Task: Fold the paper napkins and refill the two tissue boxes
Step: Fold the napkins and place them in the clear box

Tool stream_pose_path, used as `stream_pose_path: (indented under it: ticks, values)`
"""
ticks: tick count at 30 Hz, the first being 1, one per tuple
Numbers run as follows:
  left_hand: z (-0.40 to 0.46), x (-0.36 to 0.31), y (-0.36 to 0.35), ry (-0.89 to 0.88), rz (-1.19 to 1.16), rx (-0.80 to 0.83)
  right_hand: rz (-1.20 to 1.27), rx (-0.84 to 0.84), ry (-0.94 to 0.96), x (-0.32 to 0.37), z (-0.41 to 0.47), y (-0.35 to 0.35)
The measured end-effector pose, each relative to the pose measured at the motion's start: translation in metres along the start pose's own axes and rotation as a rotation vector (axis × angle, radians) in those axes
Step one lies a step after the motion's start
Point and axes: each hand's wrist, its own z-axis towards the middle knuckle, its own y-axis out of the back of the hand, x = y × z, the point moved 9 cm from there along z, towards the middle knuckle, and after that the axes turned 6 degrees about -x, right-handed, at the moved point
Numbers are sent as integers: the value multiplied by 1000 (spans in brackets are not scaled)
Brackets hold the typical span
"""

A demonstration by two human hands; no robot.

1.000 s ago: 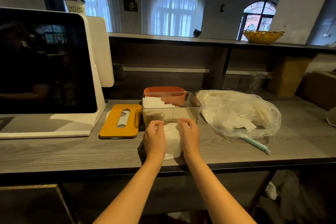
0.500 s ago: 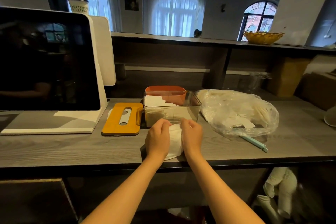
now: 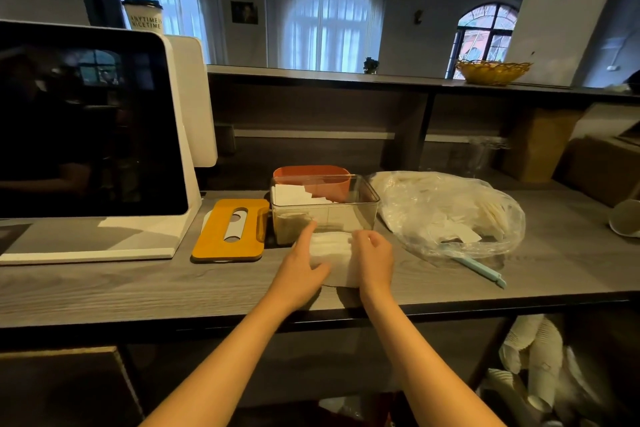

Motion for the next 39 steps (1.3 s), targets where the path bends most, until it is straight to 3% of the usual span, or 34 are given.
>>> stream_pose_path:
  ticks: [3, 8, 14, 21, 28, 33, 39]
  values:
    - [4, 4, 1, 137, -276, -133, 8, 73, 34, 0, -2, -7]
    - [2, 6, 13, 217, -263, -432, 26, -7, -6, -4, -1, 2]
    - [8, 2, 2, 192, -296, -343, -16, 62, -15, -3, -1, -9]
    - [6, -1, 11, 171, -286, -440, -47, -52, 27, 0, -4, 1]
    - [7, -3, 0, 159, -355, -269, -53, 69, 47, 5, -8, -4]
    - [7, -2, 4, 179, -398, -300, -24, 25, -8, 1, -9, 5]
    - [-1, -32, 0, -55, -150, -270, -35, -99, 84, 20, -7, 10]
